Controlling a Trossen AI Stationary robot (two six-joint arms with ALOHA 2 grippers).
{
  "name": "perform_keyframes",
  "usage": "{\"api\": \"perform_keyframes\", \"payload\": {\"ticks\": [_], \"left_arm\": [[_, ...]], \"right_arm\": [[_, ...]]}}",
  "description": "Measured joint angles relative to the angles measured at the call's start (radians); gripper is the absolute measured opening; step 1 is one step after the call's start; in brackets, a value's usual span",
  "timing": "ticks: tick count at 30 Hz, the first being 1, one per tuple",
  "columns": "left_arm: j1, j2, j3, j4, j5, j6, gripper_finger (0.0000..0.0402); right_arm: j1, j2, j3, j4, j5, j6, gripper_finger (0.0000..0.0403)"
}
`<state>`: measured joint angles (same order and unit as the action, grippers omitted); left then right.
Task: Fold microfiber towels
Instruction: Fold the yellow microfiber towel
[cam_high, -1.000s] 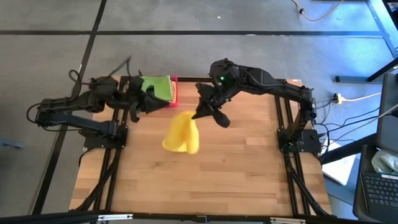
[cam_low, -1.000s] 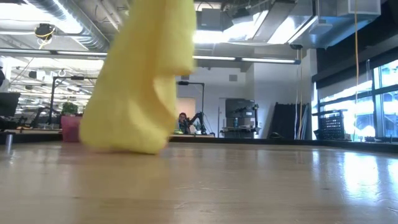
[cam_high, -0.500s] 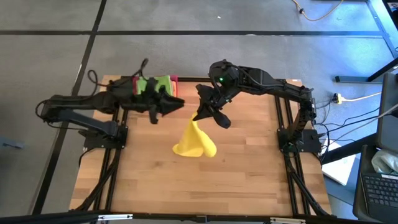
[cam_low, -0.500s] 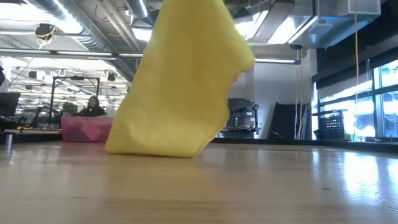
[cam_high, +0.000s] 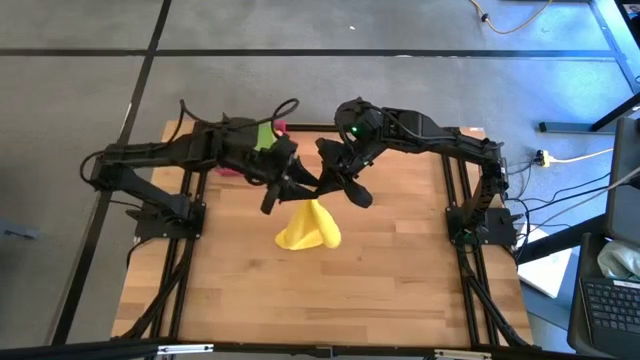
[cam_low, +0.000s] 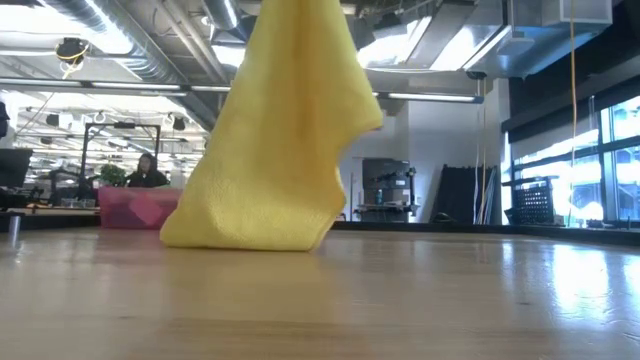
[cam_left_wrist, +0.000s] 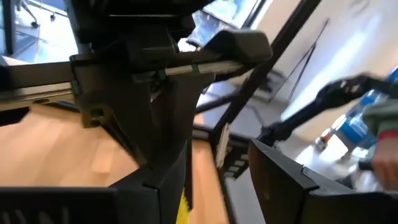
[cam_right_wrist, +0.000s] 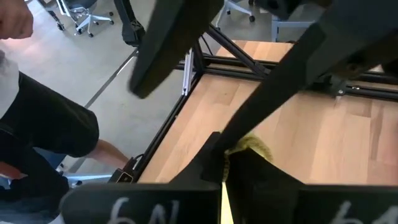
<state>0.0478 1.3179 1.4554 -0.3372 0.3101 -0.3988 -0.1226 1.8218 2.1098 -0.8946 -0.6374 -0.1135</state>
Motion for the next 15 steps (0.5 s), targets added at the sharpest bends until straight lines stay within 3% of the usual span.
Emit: {"api": "perform_keyframes", "payload": {"ticks": [5,15], "left_arm": [[0.019,0.004,0.047,-0.103,-0.013,0.076,0.0166],[0.027,-0.004,0.049,-0.106,-0.041,0.192,0.0166]], "right_arm": [[-0.001,0.001,0.000,0.005,0.000,0.000,0.0007],[0.008,0.001,0.000,0.005,-0.001,0.003,0.0007]]}}
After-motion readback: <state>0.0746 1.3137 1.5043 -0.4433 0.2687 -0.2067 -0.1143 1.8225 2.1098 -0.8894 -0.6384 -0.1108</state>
